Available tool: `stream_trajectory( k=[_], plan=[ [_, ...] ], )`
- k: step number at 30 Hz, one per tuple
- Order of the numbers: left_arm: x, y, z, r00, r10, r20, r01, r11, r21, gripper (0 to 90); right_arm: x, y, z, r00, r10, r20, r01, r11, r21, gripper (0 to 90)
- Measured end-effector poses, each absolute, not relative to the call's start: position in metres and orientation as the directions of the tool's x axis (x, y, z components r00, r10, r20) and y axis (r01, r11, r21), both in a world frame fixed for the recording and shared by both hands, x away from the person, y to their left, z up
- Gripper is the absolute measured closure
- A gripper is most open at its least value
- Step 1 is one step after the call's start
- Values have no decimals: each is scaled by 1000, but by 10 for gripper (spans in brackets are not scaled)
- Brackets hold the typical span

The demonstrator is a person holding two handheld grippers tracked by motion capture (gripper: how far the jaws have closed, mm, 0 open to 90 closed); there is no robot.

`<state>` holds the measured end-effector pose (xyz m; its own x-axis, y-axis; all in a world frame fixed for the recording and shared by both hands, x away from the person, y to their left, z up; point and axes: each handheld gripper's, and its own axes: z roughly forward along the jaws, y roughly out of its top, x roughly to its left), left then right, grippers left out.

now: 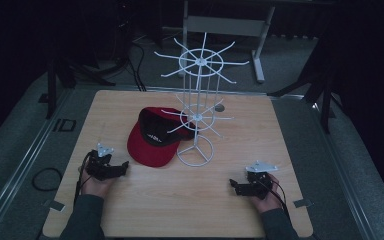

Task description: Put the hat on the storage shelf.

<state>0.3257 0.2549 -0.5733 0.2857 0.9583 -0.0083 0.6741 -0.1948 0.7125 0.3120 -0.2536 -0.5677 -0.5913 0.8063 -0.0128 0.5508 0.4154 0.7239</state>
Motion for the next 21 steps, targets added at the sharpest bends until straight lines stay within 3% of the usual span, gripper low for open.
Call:
stream_trajectory(
  k=[14, 16, 18, 21],
  plan=[
    [325, 255, -573, 279, 960, -11, 671, -186, 718, 172, 313, -253, -568, -594, 805, -12, 550, 417, 724, 153],
    [325, 256, -573, 285, 958, -9, 664, -191, 723, 240, 313, -253, -568, -593, 805, -12, 551, 416, 723, 153],
    [326, 257, -570, 285, 958, -10, 669, -191, 718, 372, 313, -253, -568, -593, 805, -11, 551, 415, 724, 153],
    [327, 259, -565, 301, 954, -16, 687, -205, 697, 467, 313, -253, -568, -591, 807, -9, 553, 413, 724, 153]
  ],
)
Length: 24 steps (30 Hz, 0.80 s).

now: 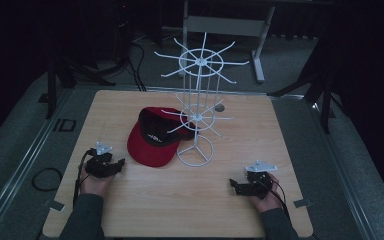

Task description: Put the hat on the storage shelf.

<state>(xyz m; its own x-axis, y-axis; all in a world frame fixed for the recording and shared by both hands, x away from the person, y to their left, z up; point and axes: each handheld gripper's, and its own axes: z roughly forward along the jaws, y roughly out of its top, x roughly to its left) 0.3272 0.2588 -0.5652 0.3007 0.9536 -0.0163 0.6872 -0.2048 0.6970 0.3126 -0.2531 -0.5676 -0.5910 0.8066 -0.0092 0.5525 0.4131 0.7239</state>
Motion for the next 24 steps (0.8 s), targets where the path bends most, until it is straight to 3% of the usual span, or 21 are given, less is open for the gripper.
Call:
stream_trajectory(
  k=[1, 4, 24],
  plan=[
    [327, 259, -565, 301, 954, -16, 687, -205, 697, 505, 313, -253, -568, -591, 807, -9, 553, 413, 724, 153],
    [326, 259, -563, 341, 939, -50, 688, -213, 693, 512, 313, -253, -568, -593, 805, -12, 551, 416, 724, 153],
    [350, 253, -546, 461, 858, -226, 684, -182, 706, 452, 312, -253, -568, -591, 807, -9, 553, 414, 723, 153]
  ],
)
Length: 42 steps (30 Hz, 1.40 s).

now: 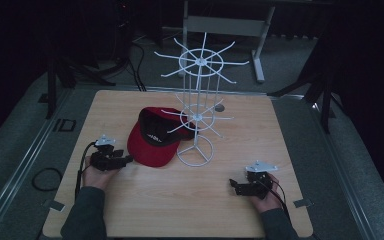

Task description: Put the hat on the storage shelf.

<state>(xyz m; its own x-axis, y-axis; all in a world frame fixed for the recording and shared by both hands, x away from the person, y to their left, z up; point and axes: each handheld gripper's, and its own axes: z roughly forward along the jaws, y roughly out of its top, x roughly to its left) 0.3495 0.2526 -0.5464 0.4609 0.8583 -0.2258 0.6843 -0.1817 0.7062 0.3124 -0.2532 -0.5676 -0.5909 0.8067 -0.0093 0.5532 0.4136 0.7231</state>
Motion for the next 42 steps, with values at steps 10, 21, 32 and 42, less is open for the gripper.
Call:
stream_trajectory(
  k=[10, 21, 32, 42],
  plan=[
    [377, 246, -546, 511, 805, -302, 723, -212, 658, 484, 312, -253, -568, -591, 807, -9, 553, 413, 723, 153],
    [378, 231, -546, 555, 757, -345, 740, -259, 621, 539, 312, -253, -568, -591, 807, -9, 553, 414, 723, 153],
    [385, 212, -551, 580, 723, -376, 743, -280, 608, 519, 312, -253, -568, -591, 807, -9, 553, 414, 723, 153],
    [396, 206, -559, 584, 677, -448, 768, -282, 575, 643, 312, -253, -568, -591, 807, -10, 553, 414, 723, 153]
  ],
)
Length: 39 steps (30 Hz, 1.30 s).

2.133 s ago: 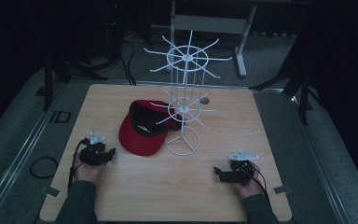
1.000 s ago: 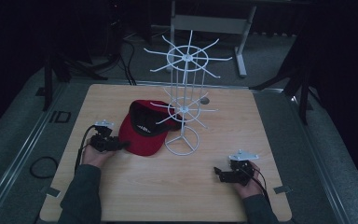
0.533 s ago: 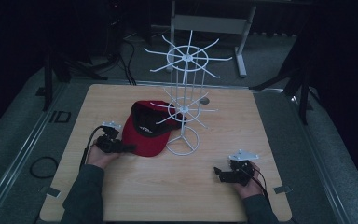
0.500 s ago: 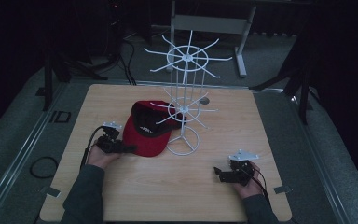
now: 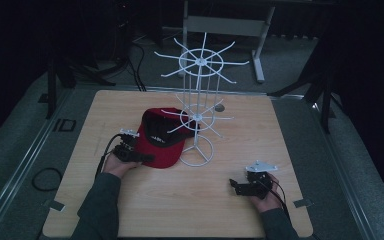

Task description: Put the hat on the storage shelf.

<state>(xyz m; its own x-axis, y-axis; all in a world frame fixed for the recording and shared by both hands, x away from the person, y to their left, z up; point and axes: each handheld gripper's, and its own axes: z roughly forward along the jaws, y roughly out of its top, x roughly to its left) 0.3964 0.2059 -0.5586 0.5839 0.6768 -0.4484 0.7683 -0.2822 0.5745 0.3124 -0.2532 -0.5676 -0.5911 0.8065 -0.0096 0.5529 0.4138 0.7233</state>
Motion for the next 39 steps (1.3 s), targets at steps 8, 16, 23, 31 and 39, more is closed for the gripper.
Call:
stream_trajectory(
  k=[8, 16, 23, 31, 39],
  plan=[
    [386, 209, -548, 609, 675, -416, 731, -274, 624, 794, 312, -253, -568, -591, 807, -9, 553, 414, 723, 153],
    [364, 219, -540, 588, 746, -313, 664, -224, 714, 838, 312, -253, -568, -591, 807, -10, 553, 414, 723, 153],
    [355, 234, -541, 547, 784, -293, 636, -161, 755, 852, 312, -253, -568, -591, 807, -9, 553, 414, 723, 153],
    [349, 243, -537, 509, 813, -281, 602, -103, 792, 854, 312, -253, -568, -591, 807, -9, 553, 414, 723, 153],
    [345, 245, -530, 476, 847, -238, 559, -83, 825, 857, 312, -253, -568, -591, 807, -9, 553, 414, 723, 153]
  ],
)
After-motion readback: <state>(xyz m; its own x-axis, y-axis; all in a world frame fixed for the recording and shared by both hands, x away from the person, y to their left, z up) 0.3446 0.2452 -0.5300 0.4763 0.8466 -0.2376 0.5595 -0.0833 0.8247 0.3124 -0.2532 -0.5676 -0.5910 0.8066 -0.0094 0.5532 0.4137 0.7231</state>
